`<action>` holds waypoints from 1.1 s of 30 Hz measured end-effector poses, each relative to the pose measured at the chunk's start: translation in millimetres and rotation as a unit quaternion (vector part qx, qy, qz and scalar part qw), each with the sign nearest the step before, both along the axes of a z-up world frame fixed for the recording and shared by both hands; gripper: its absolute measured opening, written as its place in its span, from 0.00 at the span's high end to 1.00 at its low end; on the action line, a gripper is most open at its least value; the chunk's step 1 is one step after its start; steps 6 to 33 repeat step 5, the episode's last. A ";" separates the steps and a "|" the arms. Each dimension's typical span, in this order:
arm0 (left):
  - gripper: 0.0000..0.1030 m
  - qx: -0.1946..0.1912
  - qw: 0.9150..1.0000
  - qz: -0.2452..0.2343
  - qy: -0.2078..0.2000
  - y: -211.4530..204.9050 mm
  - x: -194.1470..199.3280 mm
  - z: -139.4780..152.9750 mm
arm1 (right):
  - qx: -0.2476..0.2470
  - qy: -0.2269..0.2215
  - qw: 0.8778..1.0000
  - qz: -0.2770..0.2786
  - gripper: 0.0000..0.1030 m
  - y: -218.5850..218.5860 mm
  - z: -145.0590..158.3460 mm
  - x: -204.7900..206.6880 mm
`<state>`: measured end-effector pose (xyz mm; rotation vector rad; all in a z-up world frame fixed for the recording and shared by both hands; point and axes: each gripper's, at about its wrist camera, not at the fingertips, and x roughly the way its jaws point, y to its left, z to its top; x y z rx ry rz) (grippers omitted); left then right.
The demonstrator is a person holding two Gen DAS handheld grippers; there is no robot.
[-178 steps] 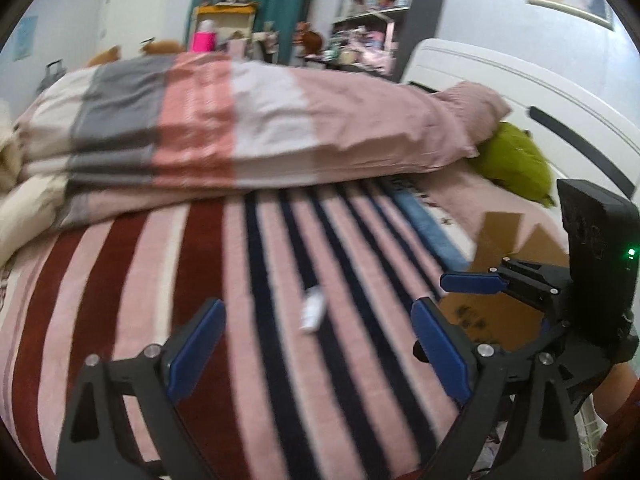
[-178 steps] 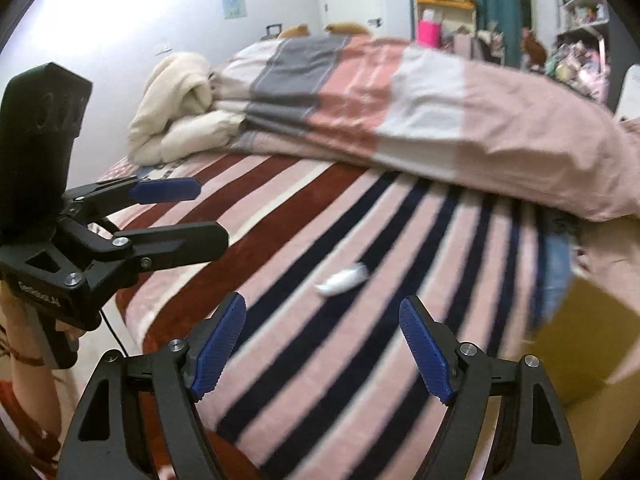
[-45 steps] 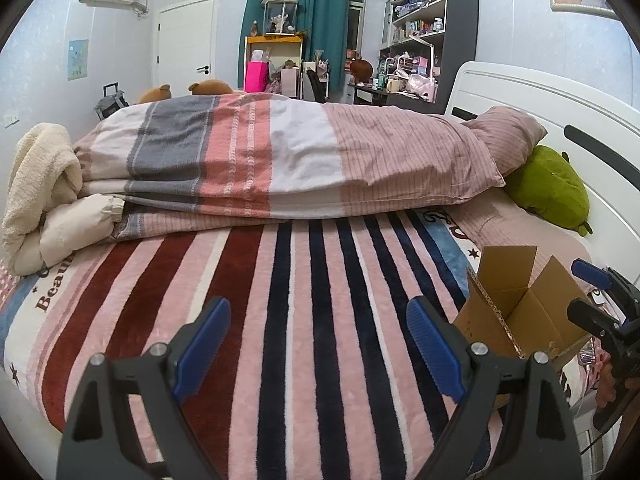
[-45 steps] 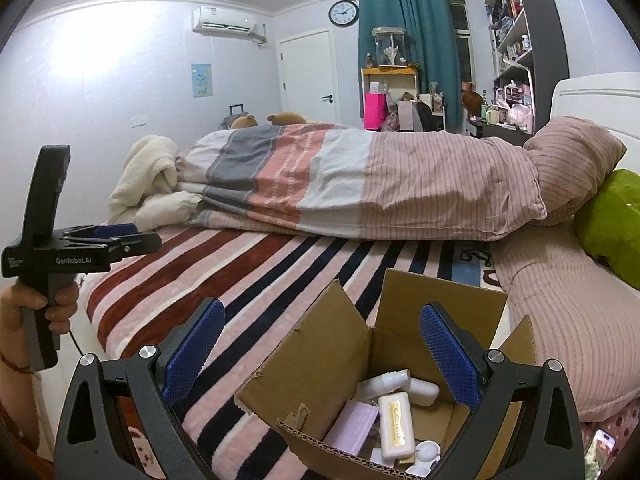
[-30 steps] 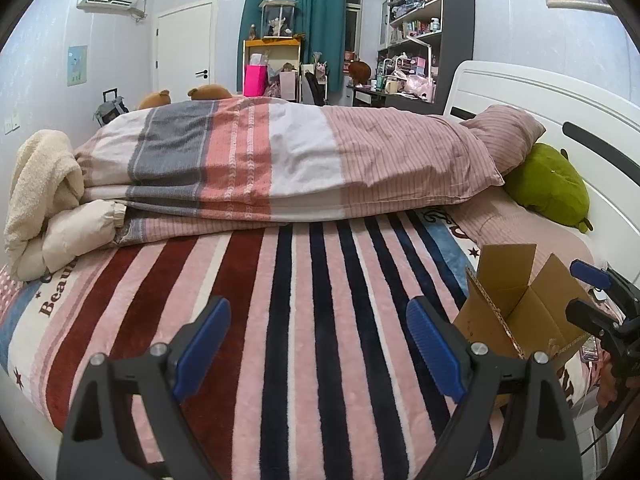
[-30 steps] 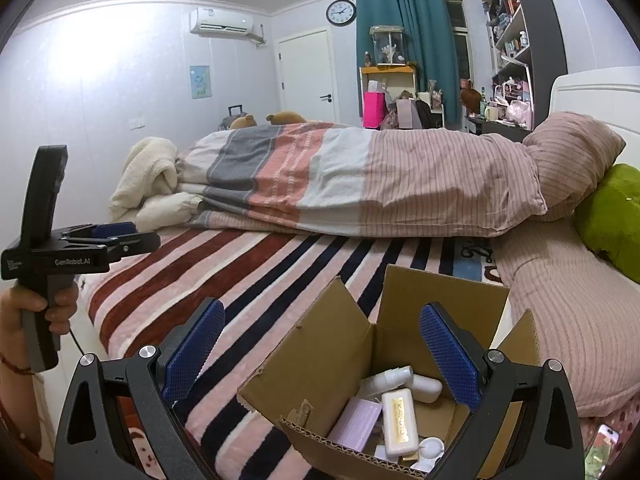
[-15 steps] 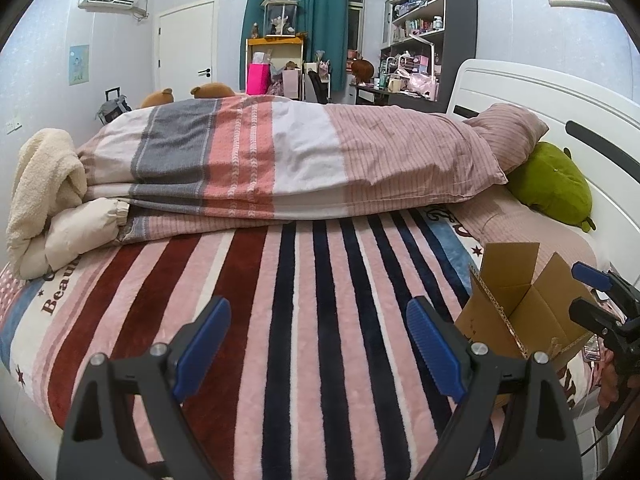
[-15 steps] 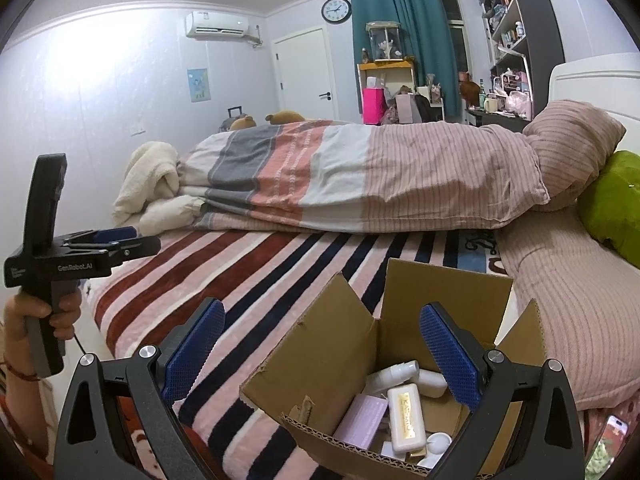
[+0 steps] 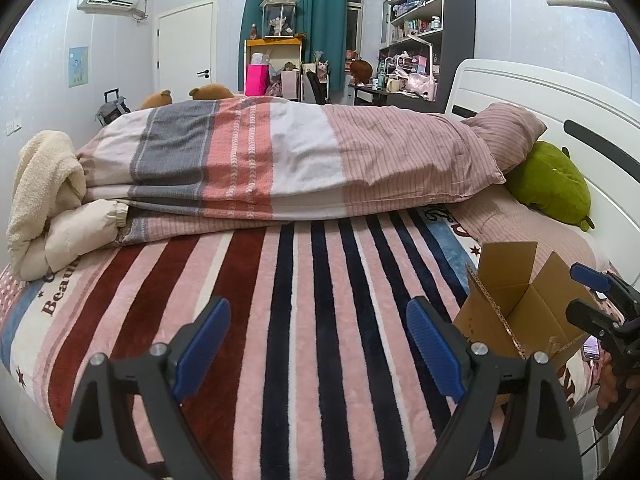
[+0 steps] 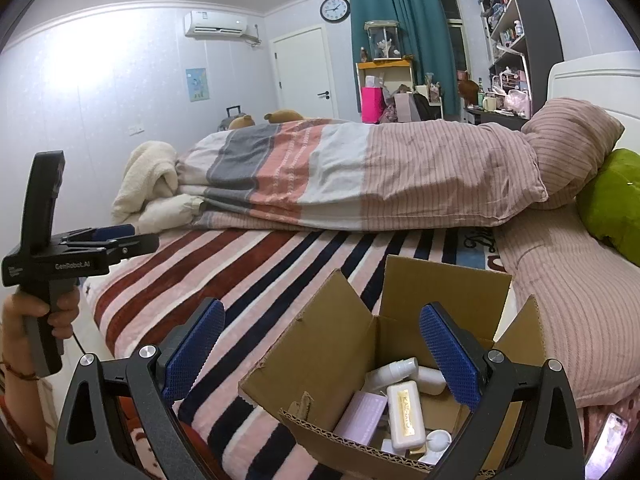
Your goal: Organize rigid objects
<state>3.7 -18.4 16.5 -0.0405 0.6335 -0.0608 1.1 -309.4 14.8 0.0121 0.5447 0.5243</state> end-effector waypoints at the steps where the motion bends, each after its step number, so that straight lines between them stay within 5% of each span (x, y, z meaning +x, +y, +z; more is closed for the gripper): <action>1: 0.14 0.001 1.000 0.001 0.000 -1.1 0.0 0.1 | 0.000 0.000 1.000 0.000 0.04 -0.1 0.4 0.4; 33: 0.14 0.000 1.000 0.000 0.001 -0.1 -0.1 0.2 | 0.000 0.001 1.000 -0.001 0.05 0.8 0.6 -0.2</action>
